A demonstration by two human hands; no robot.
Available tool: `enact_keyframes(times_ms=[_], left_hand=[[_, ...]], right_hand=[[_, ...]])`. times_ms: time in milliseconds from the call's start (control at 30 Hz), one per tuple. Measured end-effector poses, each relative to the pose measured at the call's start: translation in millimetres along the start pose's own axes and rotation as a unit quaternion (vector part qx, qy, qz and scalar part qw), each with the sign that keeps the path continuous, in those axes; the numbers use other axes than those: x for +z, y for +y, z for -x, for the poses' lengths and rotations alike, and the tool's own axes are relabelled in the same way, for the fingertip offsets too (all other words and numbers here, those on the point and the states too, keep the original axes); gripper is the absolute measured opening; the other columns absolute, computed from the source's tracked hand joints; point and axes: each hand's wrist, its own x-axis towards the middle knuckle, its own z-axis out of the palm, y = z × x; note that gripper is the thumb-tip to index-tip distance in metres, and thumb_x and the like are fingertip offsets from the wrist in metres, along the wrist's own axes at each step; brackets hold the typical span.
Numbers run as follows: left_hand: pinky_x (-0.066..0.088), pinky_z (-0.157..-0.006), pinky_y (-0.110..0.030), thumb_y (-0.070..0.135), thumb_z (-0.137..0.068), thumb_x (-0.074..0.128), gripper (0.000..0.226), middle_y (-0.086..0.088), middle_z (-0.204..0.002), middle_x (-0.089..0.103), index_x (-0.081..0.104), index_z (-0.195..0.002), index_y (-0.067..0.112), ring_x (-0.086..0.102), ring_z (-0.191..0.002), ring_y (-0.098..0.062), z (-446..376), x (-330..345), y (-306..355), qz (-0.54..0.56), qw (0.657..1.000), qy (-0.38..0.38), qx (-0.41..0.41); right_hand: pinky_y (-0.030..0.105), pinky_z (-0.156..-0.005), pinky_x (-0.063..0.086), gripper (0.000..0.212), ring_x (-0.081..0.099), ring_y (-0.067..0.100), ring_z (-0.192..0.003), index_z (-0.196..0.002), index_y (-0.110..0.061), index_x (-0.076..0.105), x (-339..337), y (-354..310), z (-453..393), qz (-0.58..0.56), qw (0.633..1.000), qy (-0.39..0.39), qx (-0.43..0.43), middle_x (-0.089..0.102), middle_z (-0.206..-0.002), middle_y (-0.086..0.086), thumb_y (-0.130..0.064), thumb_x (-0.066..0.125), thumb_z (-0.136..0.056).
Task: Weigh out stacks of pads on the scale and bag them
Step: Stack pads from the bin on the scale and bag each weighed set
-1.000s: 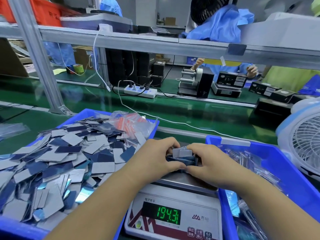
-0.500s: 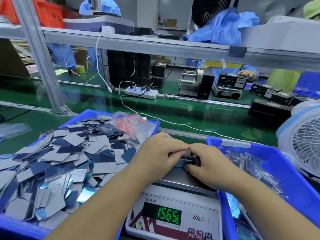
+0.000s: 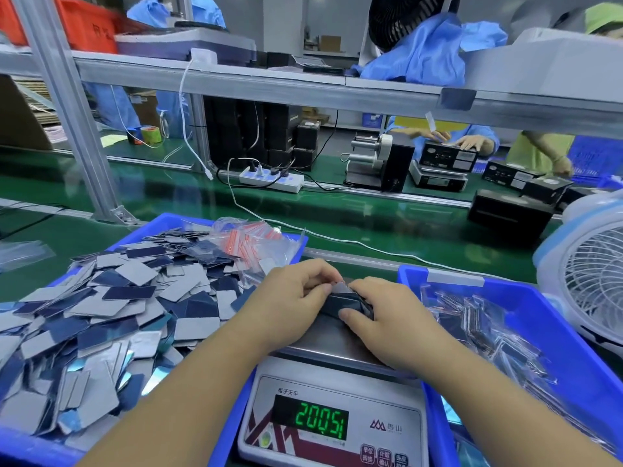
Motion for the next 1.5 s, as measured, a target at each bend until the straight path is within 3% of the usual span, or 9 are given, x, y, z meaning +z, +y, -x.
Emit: enact_keyframes(times_ms=[267,500,633,833,967,1067,1167,1267,1500], left_hand=[[0.020,-0.107,0.000,0.024,-0.097,0.056,0.046,0.016,-0.148,0.049,0.054,-0.141,0.036,0.034,-0.136,0.009,4.2,5.7,9.6,-0.171,0.981,-0.048,0.080],[0.045,-0.094,-0.020,0.029,-0.095,0.057,0.044,0.013,-0.117,0.070,0.057,-0.136,0.044,0.060,-0.104,-0.002,6.8,-5.1,3.7,-0.196,0.979,-0.056,0.010],[0.021,-0.096,0.005,0.031,-0.088,0.052,0.067,0.015,-0.149,0.047,0.036,-0.152,0.034,0.038,-0.129,0.009,5.7,3.7,2.9,-0.163,0.984,-0.065,-0.016],[0.028,-0.118,-0.025,0.024,-0.071,0.042,0.090,0.017,-0.156,0.032,0.019,-0.156,0.043,0.023,-0.144,0.007,7.7,6.4,12.4,-0.041,0.994,-0.089,-0.056],[0.028,-0.093,0.003,0.023,-0.072,0.042,0.094,0.022,-0.153,0.025,0.006,-0.155,0.049,0.029,-0.130,0.017,11.2,10.1,18.4,-0.056,0.987,-0.141,-0.046],[0.033,-0.095,-0.002,0.020,-0.071,0.043,0.095,0.027,-0.151,0.022,0.004,-0.148,0.060,0.026,-0.124,0.029,12.0,9.8,21.8,-0.016,0.987,-0.155,-0.038],[0.048,-0.098,-0.025,0.014,-0.068,0.045,0.098,0.027,-0.158,0.018,0.007,-0.143,0.066,0.041,-0.119,0.019,11.8,8.6,24.6,0.057,0.985,-0.159,-0.038],[0.041,-0.101,-0.020,0.009,-0.065,0.044,0.098,0.024,-0.157,0.023,0.018,-0.135,0.072,0.030,-0.138,0.011,12.3,10.0,25.9,0.122,0.980,-0.152,-0.030],[0.039,-0.066,0.002,-0.005,-0.081,0.046,0.093,0.010,-0.154,0.019,0.012,-0.154,0.041,0.052,-0.112,-0.021,13.9,13.7,32.4,0.050,0.978,-0.201,-0.023]], right_hand=[[0.028,-0.068,0.039,0.015,0.052,0.011,-0.081,-0.094,-0.026,0.059,0.7,7.2,-1.1,0.006,1.000,0.029,0.010,0.058,-0.081,-0.013,-0.040,0.060,-0.089],[0.030,-0.094,0.046,0.045,0.053,0.009,-0.115,-0.135,-0.041,0.047,-1.6,8.2,1.3,0.028,0.999,0.001,0.016,0.059,-0.125,-0.019,-0.043,0.056,-0.092],[0.034,-0.082,0.046,0.038,0.055,0.015,-0.102,-0.134,-0.038,0.048,-2.9,6.2,1.3,0.049,0.999,-0.017,0.001,0.054,-0.101,-0.013,-0.042,0.049,-0.096],[0.038,-0.086,0.046,0.046,0.053,0.018,-0.101,-0.144,-0.035,0.040,2.2,1.1,0.6,0.027,0.999,-0.015,-0.009,0.048,-0.107,-0.008,-0.035,0.045,-0.099],[0.040,-0.088,0.047,0.050,0.054,0.020,-0.103,-0.149,-0.036,0.031,5.1,0.3,-2.7,0.045,0.998,-0.049,-0.012,0.040,-0.107,-0.012,-0.033,0.037,-0.100],[0.032,-0.091,0.044,0.050,0.054,0.016,-0.110,-0.145,-0.035,0.041,-0.8,2.2,-2.2,0.023,0.999,-0.026,-0.002,0.055,-0.113,-0.011,-0.029,0.049,-0.096],[0.015,-0.088,0.036,0.051,0.054,0.006,-0.108,-0.139,-0.029,0.052,-0.9,2.7,-0.4,-0.020,1.000,0.016,0.013,0.063,-0.125,-0.013,-0.023,0.061,-0.090],[0.003,-0.076,0.030,0.045,0.044,-0.007,-0.086,-0.127,-0.030,0.061,1.8,0.3,-1.4,-0.032,0.999,0.031,0.006,0.065,-0.115,-0.015,-0.020,0.063,-0.084],[0.026,-0.076,0.047,0.033,0.058,0.007,-0.090,-0.102,-0.044,0.054,4.5,-5.0,-0.6,-0.016,1.000,0.008,-0.004,0.060,-0.093,-0.019,-0.027,0.059,-0.075]])
